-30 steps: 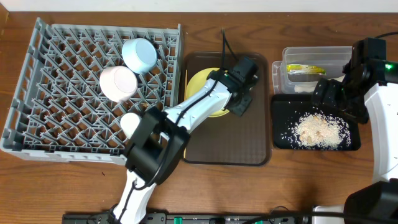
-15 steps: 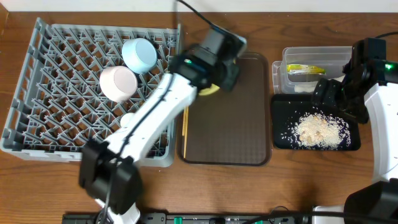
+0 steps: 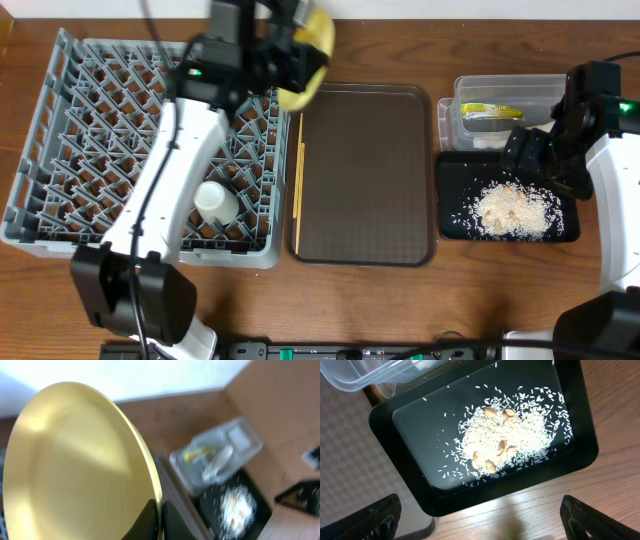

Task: Sort waste into correct bins and load items into the dishwasher
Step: 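Stand the yellow plate upright in the rack's right edge and release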

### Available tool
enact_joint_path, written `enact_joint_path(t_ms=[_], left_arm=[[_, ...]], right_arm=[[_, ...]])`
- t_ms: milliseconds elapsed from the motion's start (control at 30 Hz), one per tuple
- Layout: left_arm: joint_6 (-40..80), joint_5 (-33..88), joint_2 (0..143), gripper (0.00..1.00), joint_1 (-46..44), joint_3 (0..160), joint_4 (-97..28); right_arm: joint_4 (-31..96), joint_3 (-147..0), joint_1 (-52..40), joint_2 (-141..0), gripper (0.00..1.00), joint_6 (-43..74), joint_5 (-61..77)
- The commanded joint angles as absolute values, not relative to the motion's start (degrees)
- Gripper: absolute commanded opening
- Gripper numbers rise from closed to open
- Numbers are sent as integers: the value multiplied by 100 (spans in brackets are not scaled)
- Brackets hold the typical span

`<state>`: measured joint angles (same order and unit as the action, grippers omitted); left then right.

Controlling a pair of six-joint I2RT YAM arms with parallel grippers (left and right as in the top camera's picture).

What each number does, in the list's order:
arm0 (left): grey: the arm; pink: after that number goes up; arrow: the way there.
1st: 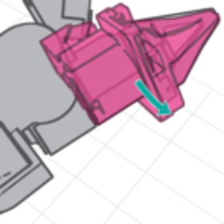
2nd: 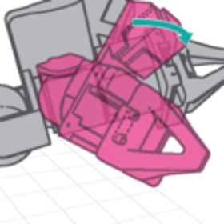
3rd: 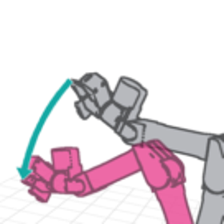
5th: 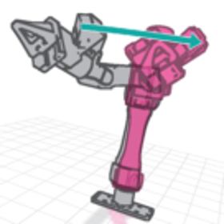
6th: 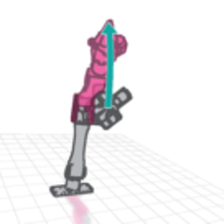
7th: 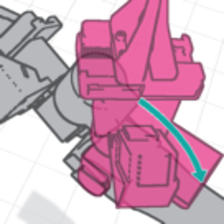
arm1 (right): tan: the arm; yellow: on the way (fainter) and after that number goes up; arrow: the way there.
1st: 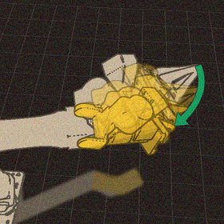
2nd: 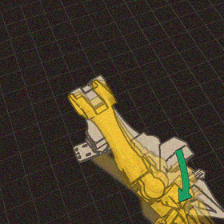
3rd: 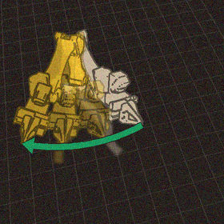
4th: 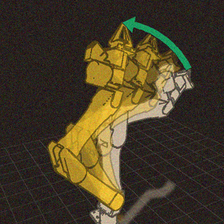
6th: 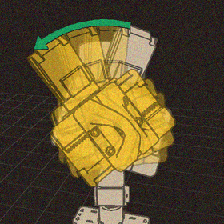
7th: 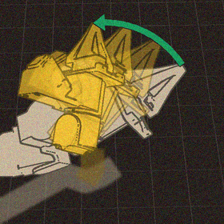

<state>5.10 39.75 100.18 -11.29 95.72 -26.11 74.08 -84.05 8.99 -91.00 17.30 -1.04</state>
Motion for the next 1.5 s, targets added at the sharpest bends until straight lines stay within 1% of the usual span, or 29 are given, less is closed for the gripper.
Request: enact_joint_path(t_ms=[0,133,300,500,833,1467], left_arm=[[1313,4755,9959,7,-666,9710,-2215],[1758,4753,10033,7,-447,9706,-1988],[2204,4731,10200,7,-419,9697,-1732],[3065,4185,10471,7,-419,9692,-1656],[3216,4128,10814,7,-419,9686,-1592],[3225,3938,10836,7,-301,9553,-1616]], right_arm=[[7417,-8433,1007,-8984,99,1688,-104],[7417,-8433,1007,-8984,99,1688,-104],[7419,-8433,1007,-8984,99,1688,-104],[7439,-8433,1007,-8984,99,1686,-104],[7443,-8433,1007,-8984,99,1686,-104],[7461,-8433,1007,-8984,99,1688,-104]])
